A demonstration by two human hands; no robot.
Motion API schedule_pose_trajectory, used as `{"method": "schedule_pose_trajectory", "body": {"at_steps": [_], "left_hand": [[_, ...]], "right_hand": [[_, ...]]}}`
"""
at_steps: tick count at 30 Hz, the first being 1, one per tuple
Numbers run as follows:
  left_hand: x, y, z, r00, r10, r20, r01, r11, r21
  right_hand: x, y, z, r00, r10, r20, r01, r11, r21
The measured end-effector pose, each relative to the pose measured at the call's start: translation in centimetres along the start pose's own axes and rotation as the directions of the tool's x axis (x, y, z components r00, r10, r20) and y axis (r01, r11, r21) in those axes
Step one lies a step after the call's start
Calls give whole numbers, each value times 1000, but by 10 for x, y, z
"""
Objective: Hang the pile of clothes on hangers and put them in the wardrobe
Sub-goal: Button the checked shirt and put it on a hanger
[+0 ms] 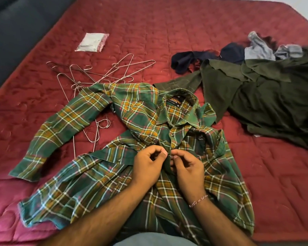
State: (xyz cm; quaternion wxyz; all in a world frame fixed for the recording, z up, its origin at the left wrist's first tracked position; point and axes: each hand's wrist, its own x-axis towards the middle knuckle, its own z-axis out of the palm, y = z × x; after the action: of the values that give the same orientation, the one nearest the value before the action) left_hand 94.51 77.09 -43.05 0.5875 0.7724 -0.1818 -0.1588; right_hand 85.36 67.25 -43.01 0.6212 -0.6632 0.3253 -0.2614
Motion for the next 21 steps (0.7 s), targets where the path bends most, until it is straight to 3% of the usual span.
{"method": "schedule_pose_trajectory", "body": {"at_steps": [4, 10, 14, 21], "left_hand": [[2, -2, 0, 999, -15, 48, 15, 1000, 4], [8, -2, -11, 986, -75, 149, 81, 996, -38], [10, -6, -14, 980, -53, 194, 52, 999, 12], [12, -2, -23, 936, 1, 352, 23, 998, -66]], "right_hand": [[0, 2, -2, 992, -122, 37, 126, 985, -122], [1, 4, 2, 989, -131, 68, 141, 976, -167], [-1, 2, 3, 991, -108, 79, 117, 986, -116], [6, -6, -8, 992, -16, 123, 9, 998, 57]]}}
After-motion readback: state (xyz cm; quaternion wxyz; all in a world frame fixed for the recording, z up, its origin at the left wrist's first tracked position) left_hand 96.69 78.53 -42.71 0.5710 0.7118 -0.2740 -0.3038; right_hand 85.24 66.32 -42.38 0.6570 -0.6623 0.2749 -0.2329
